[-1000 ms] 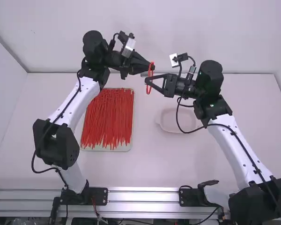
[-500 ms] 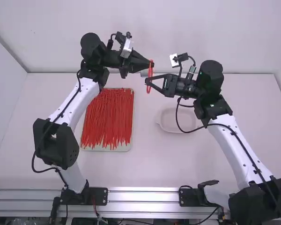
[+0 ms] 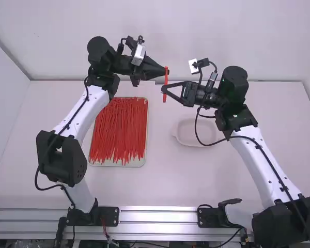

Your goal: Fasten the cable tie

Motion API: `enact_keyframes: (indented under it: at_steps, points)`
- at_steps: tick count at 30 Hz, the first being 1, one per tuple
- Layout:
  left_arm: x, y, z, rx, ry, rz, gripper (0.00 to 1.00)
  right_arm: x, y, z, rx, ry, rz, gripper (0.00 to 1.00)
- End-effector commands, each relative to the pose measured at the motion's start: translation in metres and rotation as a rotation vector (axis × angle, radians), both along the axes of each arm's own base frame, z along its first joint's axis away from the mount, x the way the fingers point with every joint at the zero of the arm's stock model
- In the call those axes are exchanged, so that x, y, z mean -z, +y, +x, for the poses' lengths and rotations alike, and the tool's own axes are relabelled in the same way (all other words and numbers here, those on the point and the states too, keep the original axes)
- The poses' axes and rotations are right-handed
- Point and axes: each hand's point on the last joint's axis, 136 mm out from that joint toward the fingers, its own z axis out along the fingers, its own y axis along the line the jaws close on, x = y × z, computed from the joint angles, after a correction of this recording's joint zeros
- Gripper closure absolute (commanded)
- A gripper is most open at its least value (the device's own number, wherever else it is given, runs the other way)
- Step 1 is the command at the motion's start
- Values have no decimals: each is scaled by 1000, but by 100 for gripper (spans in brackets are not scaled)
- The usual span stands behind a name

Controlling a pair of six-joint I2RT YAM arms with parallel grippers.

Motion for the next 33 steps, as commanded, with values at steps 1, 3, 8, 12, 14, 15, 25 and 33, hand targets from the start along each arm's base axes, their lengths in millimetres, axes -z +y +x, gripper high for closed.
enact_keyframes:
  at_steps: [1, 3, 8, 12, 14, 15, 25, 33]
  points:
    - [4, 0, -4, 27, -18, 8, 98, -15, -1, 1, 7, -32, 12, 100]
    - [4, -1, -4, 27, -17, 8, 98, -15, -1, 0, 5, -32, 12, 100]
    - [2, -9, -7, 27, -21, -3, 98, -14, 4, -3, -10, -32, 11, 100]
    - [1, -10, -6, 22, -27, -8, 98, -14, 4, -4, -13, -30, 11, 100]
    - [0, -10, -6, 19, -29, -9, 98, -14, -1, -1, -3, -28, 11, 100]
    - [0, -10, -6, 19, -29, -9, 98, -14, -3, 1, 4, -28, 11, 100]
    - [-2, -11, -4, 6, -45, -18, 98, -15, -5, 0, -7, 4, 20, 100]
    - [-4, -10, -4, 2, -86, -28, 98, -15, 1, -5, -27, 12, 22, 100]
